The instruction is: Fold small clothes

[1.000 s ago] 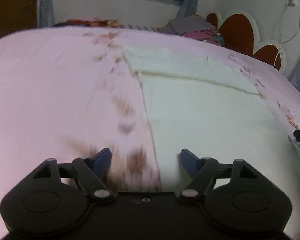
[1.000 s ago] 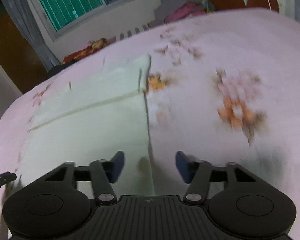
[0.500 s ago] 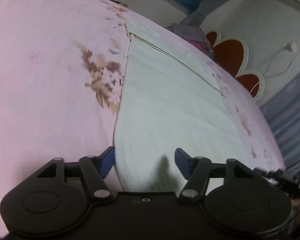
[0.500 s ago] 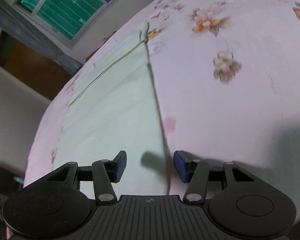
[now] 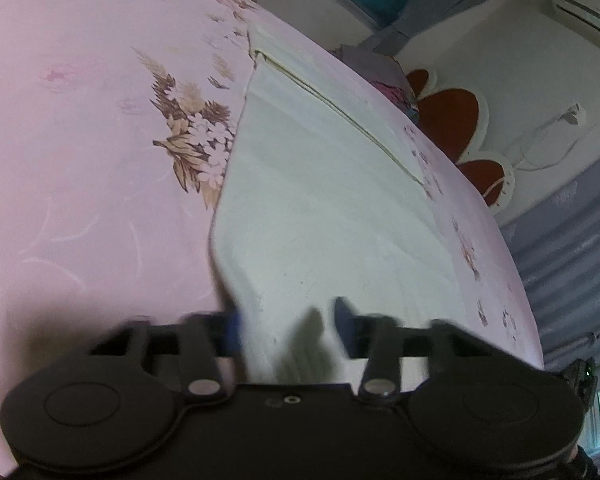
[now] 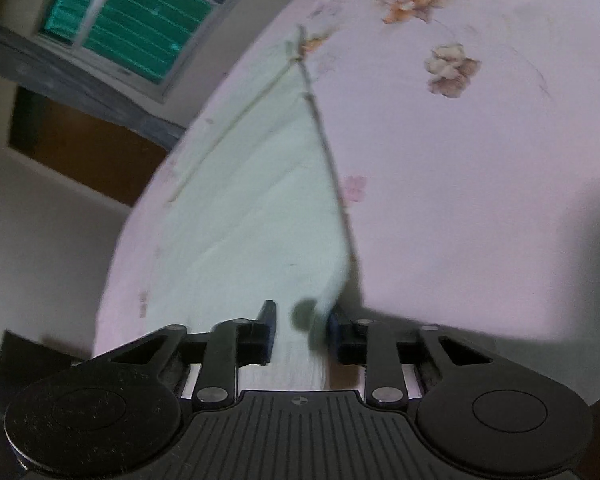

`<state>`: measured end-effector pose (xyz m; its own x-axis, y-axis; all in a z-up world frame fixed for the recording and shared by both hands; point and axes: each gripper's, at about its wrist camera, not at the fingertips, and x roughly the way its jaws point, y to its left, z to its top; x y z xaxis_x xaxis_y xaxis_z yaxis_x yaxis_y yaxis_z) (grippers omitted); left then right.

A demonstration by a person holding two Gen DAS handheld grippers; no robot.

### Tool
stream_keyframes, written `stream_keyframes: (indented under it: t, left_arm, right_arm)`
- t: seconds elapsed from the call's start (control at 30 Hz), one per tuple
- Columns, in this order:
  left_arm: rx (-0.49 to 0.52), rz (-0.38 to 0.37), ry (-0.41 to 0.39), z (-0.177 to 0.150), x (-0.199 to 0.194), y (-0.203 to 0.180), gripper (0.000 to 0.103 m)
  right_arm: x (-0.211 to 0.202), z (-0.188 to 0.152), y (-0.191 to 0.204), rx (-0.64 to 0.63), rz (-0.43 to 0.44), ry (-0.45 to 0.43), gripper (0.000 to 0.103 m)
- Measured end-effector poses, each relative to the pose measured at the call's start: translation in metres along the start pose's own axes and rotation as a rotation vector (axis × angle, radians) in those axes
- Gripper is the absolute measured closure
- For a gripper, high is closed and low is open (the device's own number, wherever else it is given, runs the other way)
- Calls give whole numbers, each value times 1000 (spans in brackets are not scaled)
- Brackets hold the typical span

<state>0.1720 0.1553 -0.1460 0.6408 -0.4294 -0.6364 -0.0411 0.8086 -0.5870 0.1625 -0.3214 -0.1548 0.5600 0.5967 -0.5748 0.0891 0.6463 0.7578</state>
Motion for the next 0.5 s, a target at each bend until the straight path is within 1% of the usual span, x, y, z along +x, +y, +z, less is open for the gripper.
stream_keyframes:
  t: [0.03,0.1,0.13,0.17,0.2,0.23,0.27,0.3,0.33,0.4,0.43,0.5]
  left_arm:
    - [16,12,-30,-1,-4,-3,99]
    - [56,1,-120,-3,-19,-9,99]
    - [70,2,-150,-4,-24,-10,99]
    - [73,27,-143,-4,-23,-9,99]
    - [65,65,-99,-4,-16,-4,99]
    - [39,102,-40,-5,-7,3,99]
    - [-5,97,-16,-7,-2,11,99]
    - [-65,60,-45,-9,-5,18,99]
    - [-88,43,-67,-9,-9,20,99]
    - [-72,28,-106,-11,-17,15,99]
    - [-68,22,-117,-11,-20,13,99]
    - [-58,19,-133,-8,-23,8,99]
  right_arm:
    - [1,2,0,-1,-11,5,100]
    - [-6,0,6,-28,32,-20,100]
    - [-14,0,12,-51,65,-44,101]
    - [-22,0,16,-79,87,-71,101]
    - [-26,0,18,-99,92,-93,101]
    - [-26,1,16,-103,71,-96,101]
    - [-19,3,11,-98,26,-64,101]
    - [-12,2,5,-92,-21,-25,101]
    - [-8,2,1,-77,-42,-4,101]
    - [-16,3,1,-51,13,-35,101]
    - [-20,4,5,-57,30,-51,101]
    - [-25,9,13,-90,40,-68,101]
